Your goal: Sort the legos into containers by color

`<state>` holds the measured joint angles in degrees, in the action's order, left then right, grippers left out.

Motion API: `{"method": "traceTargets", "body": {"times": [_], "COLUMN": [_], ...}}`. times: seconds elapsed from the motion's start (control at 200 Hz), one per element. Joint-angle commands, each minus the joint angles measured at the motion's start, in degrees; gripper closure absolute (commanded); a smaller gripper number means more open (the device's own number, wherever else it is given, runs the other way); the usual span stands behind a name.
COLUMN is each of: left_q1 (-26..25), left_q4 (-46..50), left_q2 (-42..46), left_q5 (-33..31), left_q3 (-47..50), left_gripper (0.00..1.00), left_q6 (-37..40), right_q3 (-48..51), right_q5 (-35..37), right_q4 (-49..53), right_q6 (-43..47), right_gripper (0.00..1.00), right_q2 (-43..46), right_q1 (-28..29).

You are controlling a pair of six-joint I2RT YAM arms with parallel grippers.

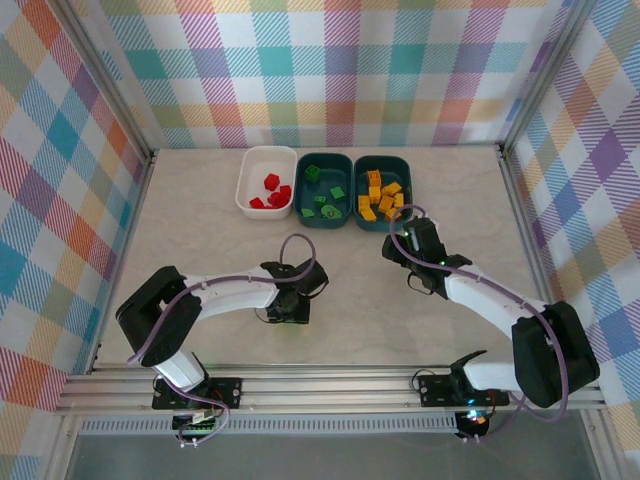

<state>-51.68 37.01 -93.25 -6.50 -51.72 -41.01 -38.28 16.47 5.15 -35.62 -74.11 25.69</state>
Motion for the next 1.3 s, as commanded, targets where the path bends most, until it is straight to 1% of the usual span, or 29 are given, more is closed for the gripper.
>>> {"method": "traceTargets", "body": {"times": [0.0, 0.06, 0.21, 0.295, 0.43, 0.565, 0.67, 0.745, 0.8, 0.93, 1.05, 1.11, 1.22, 1.295], "left_q1": [-0.4, -0.4, -0.4, -0.5, -0.4, 0.3, 2.4, 4.9, 7.5, 13.7, 19.2, 21.1, 22.9, 23.7], "left_q4": [0.6, 0.6, 1.4, 2.0, 3.7, 5.1, 4.5, 4.1, 3.7, 2.0, 0.9, 3.0, 9.7, 12.3], "left_q2": [-0.4, -0.4, -0.5, 0.2, 1.7, 1.7, 0.3, -1.8, -4.0, -11.2, -21.8, -28.2, -39.0, -43.9], "left_q5": [-2.3, -2.5, -2.7, -2.6, -3.8, -4.5, -3.3, -3.0, -2.7, 0.3, 5.2, 6.5, 6.3, 7.2], "left_q3": [0.4, 0.0, -1.7, -3.1, -6.7, -12.4, -16.8, -20.7, -24.3, -35.0, -48.3, -56.9, -73.3, -80.9], "left_gripper": [0.59, 0.61, 0.77, 0.81, 0.81, 0.81, 0.81, 0.81, 0.81, 0.81, 0.8, 0.79, 0.75, 0.71], "left_q6": [-0.5, -0.2, 0.9, 1.3, 3.2, 6.1, 8.8, 11.1, 12.5, 15.0, 14.8, 14.6, 15.4, 15.2], "right_q3": [0.3, 0.3, 0.1, -0.2, -0.3, -0.3, -0.3, -0.2, -0.1, 0.3, 0.3, 0.3, 0.3, 0.6], "right_q5": [-0.8, -0.9, -1.0, -1.4, -1.6, -2.1, -1.6, -0.9, -0.7, -1.2, -1.7, -1.4, -0.1, 0.0], "right_q4": [-1.4, -1.5, -1.5, -1.5, -1.5, -1.7, -1.5, -1.4, -1.4, -1.5, -1.4, -1.3, -0.3, -0.3], "right_q6": [-0.9, -0.9, -0.9, -0.9, -1.1, -1.2, -1.0, -0.9, -0.8, -1.1, -1.1, -0.9, -0.4, -0.2], "right_gripper": [0.27, 0.27, 0.27, 0.27, 0.27, 0.27, 0.27, 0.27, 0.27, 0.27, 0.27, 0.27, 0.27, 0.26], "right_q2": [-0.7, -0.7, -1.1, -1.6, -2.1, -2.2, -2.1, -1.8, -1.4, -0.6, -0.3, 0.0, 1.2, 2.3], "right_q1": [0.1, 0.1, 0.1, 0.1, 0.1, 0.1, 0.1, 0.1, 0.1, 0.1, 0.1, 0.1, 0.1, 0.1]}}
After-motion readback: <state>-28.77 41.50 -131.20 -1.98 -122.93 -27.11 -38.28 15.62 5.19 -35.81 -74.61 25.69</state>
